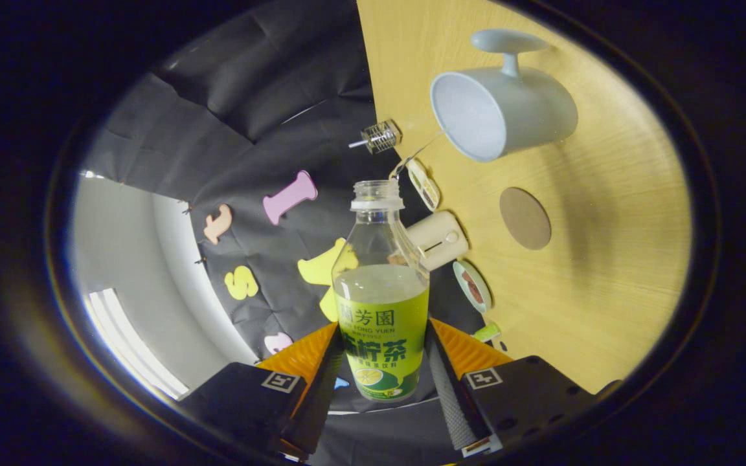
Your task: Take the bottle from table, then pour the juice into the cup, finally place the bottle on the coaster
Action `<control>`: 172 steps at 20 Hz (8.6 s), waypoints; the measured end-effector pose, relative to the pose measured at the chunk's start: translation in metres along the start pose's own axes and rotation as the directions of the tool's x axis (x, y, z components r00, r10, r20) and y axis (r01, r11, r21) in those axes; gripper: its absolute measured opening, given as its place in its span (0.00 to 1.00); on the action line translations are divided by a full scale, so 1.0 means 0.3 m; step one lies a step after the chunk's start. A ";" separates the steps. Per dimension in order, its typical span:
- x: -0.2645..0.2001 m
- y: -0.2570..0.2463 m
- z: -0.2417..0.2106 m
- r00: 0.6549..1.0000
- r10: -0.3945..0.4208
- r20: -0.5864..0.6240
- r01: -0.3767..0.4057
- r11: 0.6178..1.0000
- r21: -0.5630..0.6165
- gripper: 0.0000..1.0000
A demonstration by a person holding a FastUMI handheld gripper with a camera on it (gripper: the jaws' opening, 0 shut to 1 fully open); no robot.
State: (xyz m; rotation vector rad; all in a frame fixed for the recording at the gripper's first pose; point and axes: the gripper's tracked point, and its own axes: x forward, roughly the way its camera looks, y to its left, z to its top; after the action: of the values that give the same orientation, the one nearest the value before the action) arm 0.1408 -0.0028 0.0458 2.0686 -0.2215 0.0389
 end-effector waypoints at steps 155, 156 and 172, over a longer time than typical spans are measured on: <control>-0.445 0.082 -0.177 0.964 -0.173 0.200 0.100 -0.460 -0.882 1.00; -0.451 0.080 -0.179 0.964 -0.177 0.200 0.100 -0.457 -0.884 1.00; -0.496 0.077 -0.200 0.967 -0.170 0.188 0.086 -0.478 -0.874 1.00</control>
State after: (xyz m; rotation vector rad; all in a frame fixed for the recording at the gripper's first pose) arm -0.0056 0.0594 0.0771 0.0367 0.1190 -0.2249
